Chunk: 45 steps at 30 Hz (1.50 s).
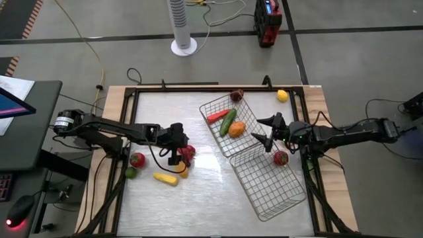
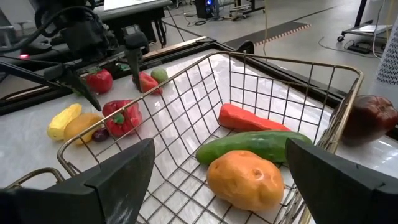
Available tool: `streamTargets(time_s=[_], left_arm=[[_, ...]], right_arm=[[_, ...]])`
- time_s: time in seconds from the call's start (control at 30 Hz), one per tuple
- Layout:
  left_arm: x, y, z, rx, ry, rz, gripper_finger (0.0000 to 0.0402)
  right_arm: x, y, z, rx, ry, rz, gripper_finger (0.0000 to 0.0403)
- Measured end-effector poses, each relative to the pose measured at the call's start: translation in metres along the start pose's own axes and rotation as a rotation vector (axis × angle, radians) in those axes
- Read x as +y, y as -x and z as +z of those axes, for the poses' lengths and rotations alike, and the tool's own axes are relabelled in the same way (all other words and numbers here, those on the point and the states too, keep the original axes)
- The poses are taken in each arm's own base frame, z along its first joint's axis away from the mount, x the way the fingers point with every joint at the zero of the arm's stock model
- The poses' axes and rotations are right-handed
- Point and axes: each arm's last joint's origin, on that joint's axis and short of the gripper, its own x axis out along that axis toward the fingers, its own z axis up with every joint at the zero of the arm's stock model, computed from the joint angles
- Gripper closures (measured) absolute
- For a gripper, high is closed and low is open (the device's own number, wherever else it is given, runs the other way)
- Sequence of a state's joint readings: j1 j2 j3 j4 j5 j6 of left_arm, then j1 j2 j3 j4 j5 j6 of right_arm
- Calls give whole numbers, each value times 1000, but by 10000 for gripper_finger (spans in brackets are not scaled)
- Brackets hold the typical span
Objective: Sort produce into baskets
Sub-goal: Put the bell pepper into the left wire basket
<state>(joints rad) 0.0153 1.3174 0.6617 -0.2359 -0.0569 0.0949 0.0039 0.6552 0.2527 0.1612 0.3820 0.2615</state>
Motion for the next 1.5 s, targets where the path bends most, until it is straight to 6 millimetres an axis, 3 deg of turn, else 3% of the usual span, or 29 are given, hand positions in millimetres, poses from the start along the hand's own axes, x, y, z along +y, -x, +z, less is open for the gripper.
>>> streamTargets(time_s=[0.3, 0.5, 0.63, 0.9, 1.17, 1.5], left_arm=[[-4, -36, -9, 112, -77, -38, 24], [-5, -49, -13, 161, -86, -44, 26], [-5, -49, -13, 164, -95, -29, 48], [1, -39, 3, 266, -146, 73, 133], [12, -23, 39, 263, -227, 298, 126], [31, -10, 68, 247, -329, 740, 113]], right_arm=[[1, 0, 0, -1, 1, 8, 17], [1, 0, 0, -4, 0, 11, 17], [1, 0, 0, -3, 0, 8, 17], [1, 0, 0, -3, 1, 11, 17], [2, 1, 0, -3, 0, 13, 17], [3, 1, 3, -31, -12, 25, 17]])
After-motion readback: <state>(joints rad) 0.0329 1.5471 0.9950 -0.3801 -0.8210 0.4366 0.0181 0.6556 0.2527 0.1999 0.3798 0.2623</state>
